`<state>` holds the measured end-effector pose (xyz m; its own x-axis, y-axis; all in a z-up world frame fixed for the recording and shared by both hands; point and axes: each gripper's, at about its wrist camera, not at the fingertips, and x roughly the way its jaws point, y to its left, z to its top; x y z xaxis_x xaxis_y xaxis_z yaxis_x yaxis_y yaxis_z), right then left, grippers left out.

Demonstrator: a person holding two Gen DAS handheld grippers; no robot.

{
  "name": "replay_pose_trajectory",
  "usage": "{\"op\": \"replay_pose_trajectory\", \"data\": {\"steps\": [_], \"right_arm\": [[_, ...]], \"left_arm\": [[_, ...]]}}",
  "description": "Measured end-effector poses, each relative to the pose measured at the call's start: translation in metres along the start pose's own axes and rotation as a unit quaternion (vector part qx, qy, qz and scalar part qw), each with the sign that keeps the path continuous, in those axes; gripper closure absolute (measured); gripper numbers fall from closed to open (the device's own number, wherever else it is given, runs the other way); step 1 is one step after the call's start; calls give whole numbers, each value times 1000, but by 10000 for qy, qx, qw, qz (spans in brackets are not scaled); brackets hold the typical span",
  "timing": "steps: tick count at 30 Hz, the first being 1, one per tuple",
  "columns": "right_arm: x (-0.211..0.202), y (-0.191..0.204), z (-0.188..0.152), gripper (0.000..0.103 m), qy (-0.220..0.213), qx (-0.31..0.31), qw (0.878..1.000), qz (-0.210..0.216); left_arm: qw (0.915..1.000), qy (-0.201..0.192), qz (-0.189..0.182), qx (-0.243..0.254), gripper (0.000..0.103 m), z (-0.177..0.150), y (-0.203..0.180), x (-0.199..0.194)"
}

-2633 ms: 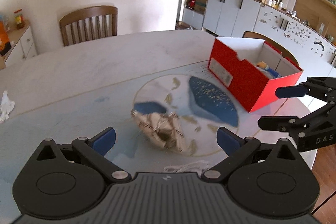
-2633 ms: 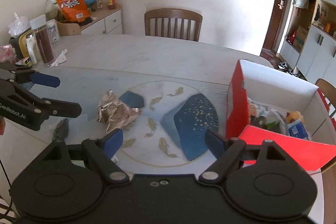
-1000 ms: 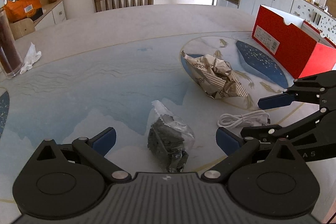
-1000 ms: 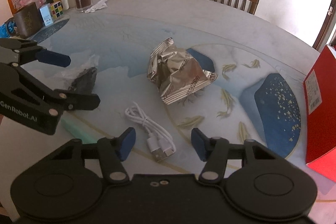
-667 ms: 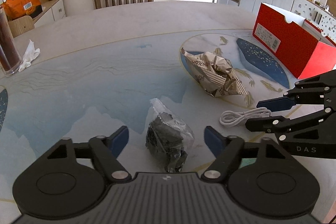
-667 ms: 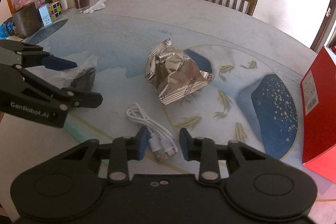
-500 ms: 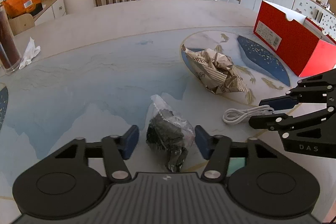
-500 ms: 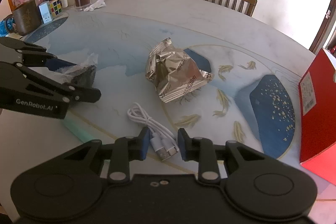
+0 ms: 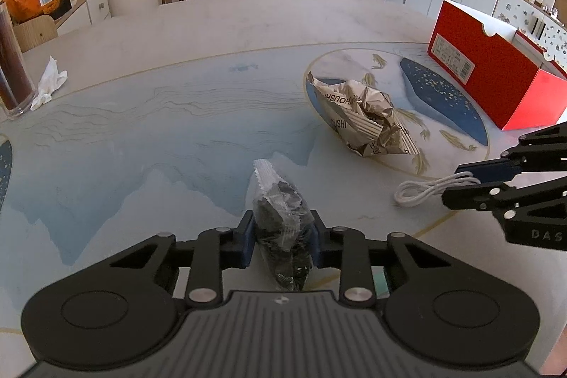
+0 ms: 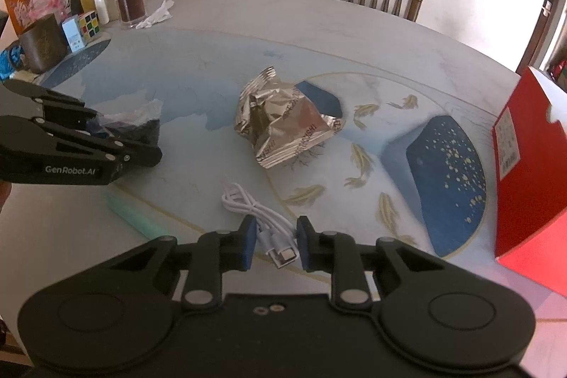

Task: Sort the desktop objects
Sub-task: 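Grasp the black item in clear bag with the left tool while the right tool grasps the white cable, then carry the bagged item with the left tool while the right tool carries the cable to the red box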

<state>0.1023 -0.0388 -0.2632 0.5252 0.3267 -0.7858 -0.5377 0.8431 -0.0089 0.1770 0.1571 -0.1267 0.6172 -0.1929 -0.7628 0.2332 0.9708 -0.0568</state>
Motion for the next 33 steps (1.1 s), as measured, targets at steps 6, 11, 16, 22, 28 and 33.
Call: {"op": "replay_pose_trajectory", "data": {"steps": [6, 11, 16, 22, 28, 33], "right_arm": [[-10, -10, -1, 80, -81, 170, 9998, -50], [-20, -19, -2, 80, -159, 301, 9993, -142], [-29, -27, -2, 80, -233, 429, 9986, -217], [-47, -36, 0, 80, -423, 566, 9971, -284], [-62, -48, -1, 80, -527, 728, 9953, -361], [-74, -56, -1, 80, -598, 803, 9941, -421]], "left_arm": [[10000, -34, 5, -88, 76, 2, 2, -5], [10000, -63, 23, -47, 77, 5, -1, -12], [9999, -124, 29, -20, 77, 8, -5, -20], [9998, -178, -74, -77, 77, 13, -12, -31], [9996, -250, -115, -13, 77, 21, -24, -42], [9995, -257, -160, -31, 77, 27, -35, -47]]}}
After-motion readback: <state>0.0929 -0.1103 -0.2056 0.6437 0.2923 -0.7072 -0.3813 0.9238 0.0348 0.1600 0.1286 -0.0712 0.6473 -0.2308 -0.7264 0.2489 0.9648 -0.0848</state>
